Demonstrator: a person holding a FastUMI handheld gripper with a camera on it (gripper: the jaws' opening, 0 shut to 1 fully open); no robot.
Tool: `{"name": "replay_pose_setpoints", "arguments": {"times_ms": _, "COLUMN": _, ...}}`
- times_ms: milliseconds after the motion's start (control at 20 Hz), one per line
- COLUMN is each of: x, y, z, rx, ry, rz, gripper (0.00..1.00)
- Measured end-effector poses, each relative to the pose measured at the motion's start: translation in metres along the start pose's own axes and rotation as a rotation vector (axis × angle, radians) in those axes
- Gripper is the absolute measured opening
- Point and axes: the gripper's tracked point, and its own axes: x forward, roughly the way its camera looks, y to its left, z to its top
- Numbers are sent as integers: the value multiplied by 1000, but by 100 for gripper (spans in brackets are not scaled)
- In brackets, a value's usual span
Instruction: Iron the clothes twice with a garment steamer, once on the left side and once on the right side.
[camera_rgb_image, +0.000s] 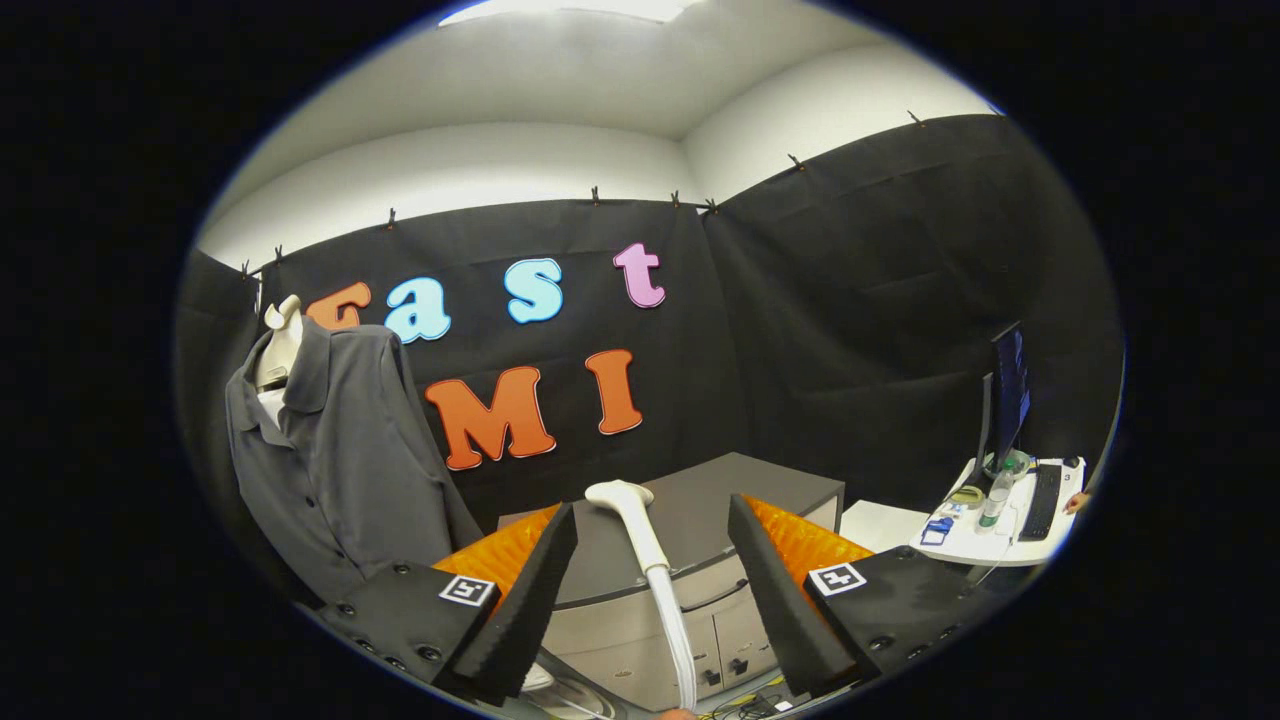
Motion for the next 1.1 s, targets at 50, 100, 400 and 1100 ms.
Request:
{"name": "replay_pose_setpoints", "arguments": {"times_ms": 50, "x": 1, "y": 2, "z": -1, "rx": -6, "ry": 5, "rz": 8, "gripper": 98}}
{"name": "replay_pose_setpoints", "arguments": {"times_ms": 100, "x": 2, "y": 4, "z": -2, "rx": -14, "ry": 13, "rz": 19, "gripper": 98}}
{"name": "replay_pose_setpoints", "arguments": {"times_ms": 400, "x": 14, "y": 12, "z": 2, "rx": -71, "ry": 49, "rz": 54, "gripper": 98}}
{"name": "replay_pose_setpoints", "arguments": {"times_ms": 1100, "x": 121, "y": 41, "z": -19, "rx": -149, "ry": 251, "rz": 211, "gripper": 98}}
